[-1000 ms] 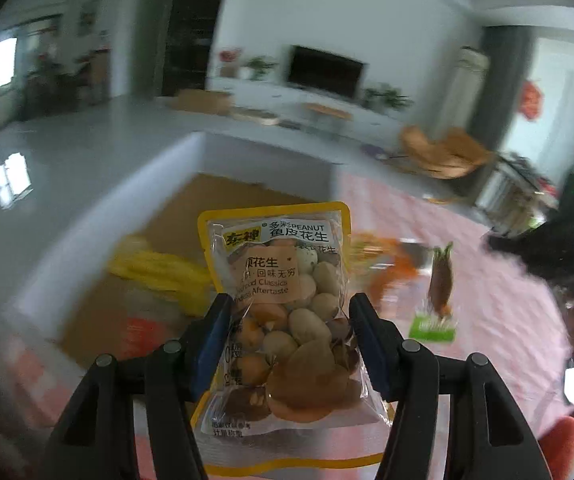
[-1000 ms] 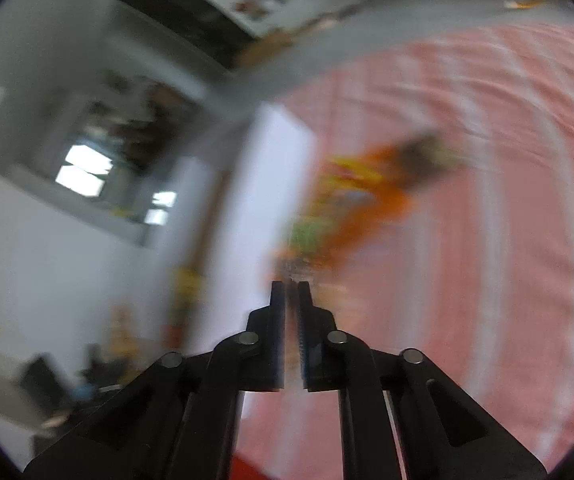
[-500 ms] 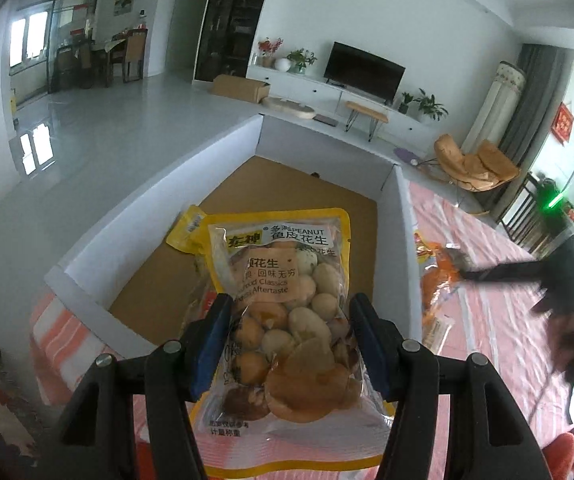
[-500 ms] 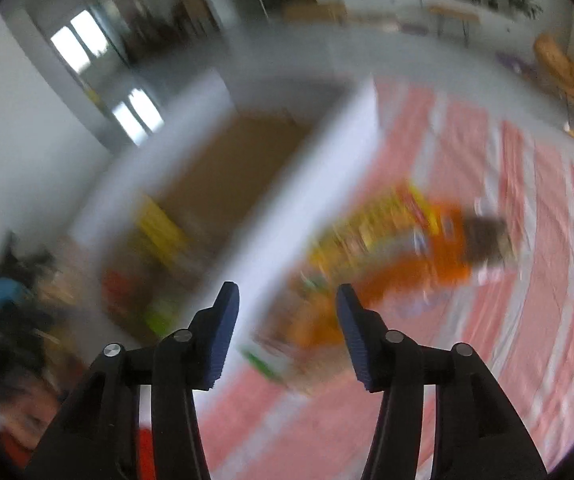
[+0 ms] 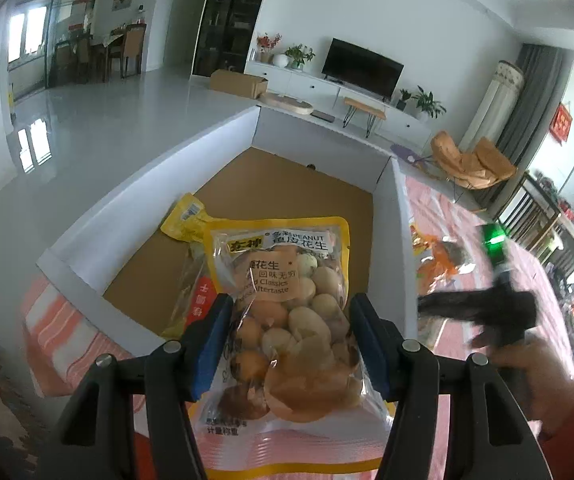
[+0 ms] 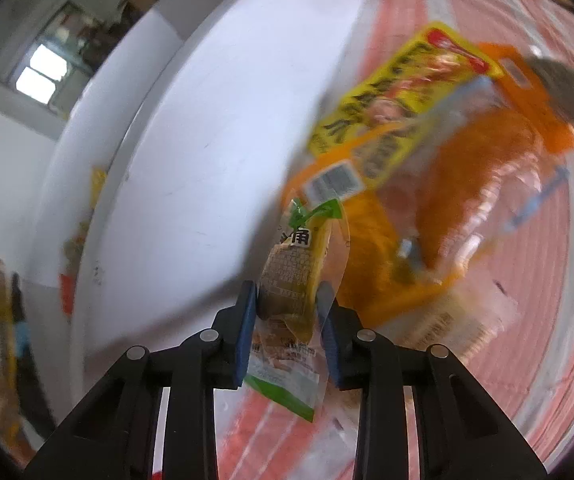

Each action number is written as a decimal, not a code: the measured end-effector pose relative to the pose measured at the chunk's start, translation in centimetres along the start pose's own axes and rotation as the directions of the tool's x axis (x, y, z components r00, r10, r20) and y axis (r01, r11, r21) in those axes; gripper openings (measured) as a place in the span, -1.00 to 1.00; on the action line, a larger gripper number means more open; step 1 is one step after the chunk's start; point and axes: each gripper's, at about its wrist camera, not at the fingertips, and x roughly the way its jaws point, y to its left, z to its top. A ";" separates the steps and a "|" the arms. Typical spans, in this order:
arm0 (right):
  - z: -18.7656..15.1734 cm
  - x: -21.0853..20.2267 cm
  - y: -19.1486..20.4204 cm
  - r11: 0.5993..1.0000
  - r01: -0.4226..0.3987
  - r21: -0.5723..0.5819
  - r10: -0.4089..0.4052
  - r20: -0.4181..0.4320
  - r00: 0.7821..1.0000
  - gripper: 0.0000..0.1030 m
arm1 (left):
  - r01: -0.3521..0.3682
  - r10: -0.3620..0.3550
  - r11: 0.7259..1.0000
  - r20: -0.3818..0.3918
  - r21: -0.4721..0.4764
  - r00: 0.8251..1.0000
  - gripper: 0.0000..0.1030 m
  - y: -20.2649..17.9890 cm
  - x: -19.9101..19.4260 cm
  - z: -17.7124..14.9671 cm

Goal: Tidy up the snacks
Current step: 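Carry peanut bag into the box with left tool while right tool grasps a green-label packet, then open both tools over the box and bring them back to the table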

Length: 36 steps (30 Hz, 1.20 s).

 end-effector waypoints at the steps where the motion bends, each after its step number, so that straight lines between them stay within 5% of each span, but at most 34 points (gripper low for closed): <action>1: 0.0 -1.1 -0.8 1.000 -0.008 0.008 0.007 0.025 1.000 -0.40 | -0.002 0.002 1.000 -0.007 0.002 1.000 0.16 0.0 0.3 0.0; 6: 0.2 -10.0 -1.4 0.995 -0.096 -0.014 0.097 0.165 0.982 -0.39 | -0.019 0.020 1.000 -0.023 0.023 1.000 0.16 -0.6 1.6 1.1; 10: 0.8 -14.4 5.1 0.963 -0.208 -0.168 0.237 0.171 0.956 -0.38 | -0.096 0.097 0.995 -0.031 0.033 0.995 0.33 -0.8 3.0 2.4; 12: 0.5 -14.0 8.6 0.944 -0.242 -0.225 0.277 0.136 0.951 -0.29 | -0.132 0.133 0.991 -0.023 0.022 0.991 0.70 -0.4 3.1 3.0; 15: 0.1 -11.9 11.2 0.939 -0.232 -0.255 0.266 0.108 0.958 0.20 | -0.154 0.154 0.988 0.007 -0.008 0.988 0.72 0.6 2.1 3.4; 19: -0.9 -13.3 8.3 0.949 -0.189 -0.252 0.246 0.219 0.944 0.27 | -0.130 0.131 0.991 0.037 -0.010 0.991 0.74 0.6 0.3 2.7; 24: -4.3 -15.6 0.9 0.968 0.111 -0.226 0.002 0.446 0.895 0.54 | 0.040 -0.042 0.996 0.025 0.082 0.999 0.74 -5.2 -0.6 -0.2; 28: -9.2 -13.6 -10.9 0.902 0.427 -0.062 -0.356 0.454 0.817 0.54 | 0.250 -0.237 0.941 -0.083 0.229 0.968 0.87 -14.0 0.7 -4.4; 31: -11.6 -13.7 -16.8 0.874 0.485 0.030 -0.453 0.412 0.791 0.54 | 0.323 -0.276 0.899 -0.189 0.295 0.942 0.94 -19.8 4.3 -8.5; 36: -13.0 -15.5 -22.1 0.837 0.527 0.144 -0.536 0.406 0.740 0.54 | 0.303 -0.196 0.872 -0.294 0.385 0.936 0.93 -25.9 11.2 -13.2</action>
